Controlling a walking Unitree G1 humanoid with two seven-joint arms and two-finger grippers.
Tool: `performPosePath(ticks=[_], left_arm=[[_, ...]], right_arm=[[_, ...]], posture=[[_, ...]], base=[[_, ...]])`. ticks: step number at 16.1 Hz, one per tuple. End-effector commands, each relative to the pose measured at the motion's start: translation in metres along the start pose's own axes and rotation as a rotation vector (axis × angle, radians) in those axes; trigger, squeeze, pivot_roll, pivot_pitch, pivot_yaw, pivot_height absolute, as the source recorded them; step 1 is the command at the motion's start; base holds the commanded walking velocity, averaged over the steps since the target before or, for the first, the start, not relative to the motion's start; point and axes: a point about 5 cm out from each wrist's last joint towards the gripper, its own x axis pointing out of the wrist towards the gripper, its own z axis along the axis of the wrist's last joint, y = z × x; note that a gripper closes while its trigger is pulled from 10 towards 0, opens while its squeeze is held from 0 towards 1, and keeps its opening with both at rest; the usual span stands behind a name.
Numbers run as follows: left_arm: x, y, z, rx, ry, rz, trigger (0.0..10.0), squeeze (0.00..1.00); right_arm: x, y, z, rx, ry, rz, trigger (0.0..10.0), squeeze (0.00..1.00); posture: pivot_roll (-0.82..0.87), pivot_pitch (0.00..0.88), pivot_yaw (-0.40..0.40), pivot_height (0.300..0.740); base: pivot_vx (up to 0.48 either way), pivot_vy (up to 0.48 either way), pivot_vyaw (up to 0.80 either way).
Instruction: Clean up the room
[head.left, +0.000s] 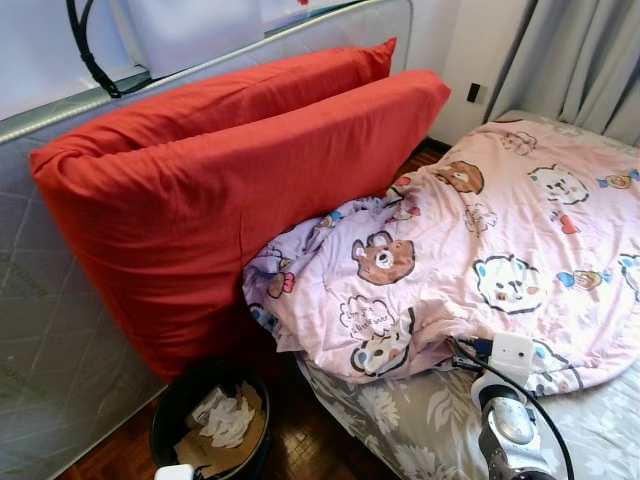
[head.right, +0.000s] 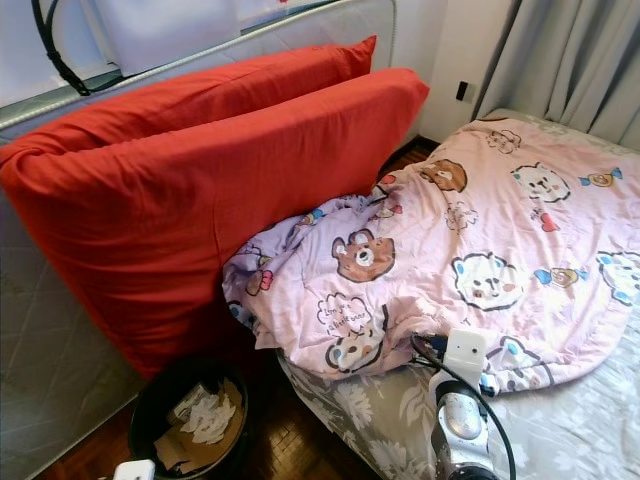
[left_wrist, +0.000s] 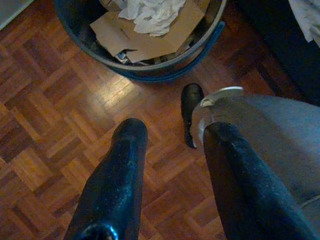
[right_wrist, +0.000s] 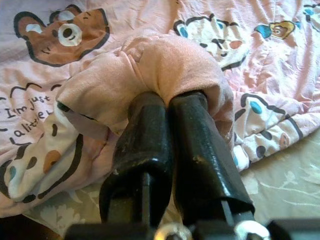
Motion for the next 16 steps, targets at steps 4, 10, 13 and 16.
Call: performPosePath(ticks=[4,10,13,16], left_arm=[[-0.004,-0.006,-0.017,-0.003,0.043,-0.002,10.0,0.00],[0.002,-0.011,-0.002,0.004,0.017,-0.010,10.0,0.00],[0.002,-0.004,0.004,0.008,0.003,-0.013,10.0,0.00],[0.004,-0.004,0.010,0.007,-0.012,-0.012,10.0,0.00]], right_arm=[[-0.001,0.001,0.000,0.000,-0.013,-0.002,10.0,0.00],[-0.001,0.000,-0.001,-0.003,-0.004,-0.005,10.0,0.00],[-0.002,0.001,-0.002,0.003,0.000,-0.007,10.0,0.00],[-0.001,0.002,-0.001,0.006,-0.003,0.000,10.0,0.00]], posture=[[0.06,0.068,0.025,0.740],[0.06,0.079,0.024,0.740],[0.06,0.082,0.025,0.740],[0.06,0.089,0.023,0.740]], base=[[0.000,0.000,0.00],[0.000,0.000,0.00],[0.000,0.000,0.00],[0.000,0.000,0.00]])
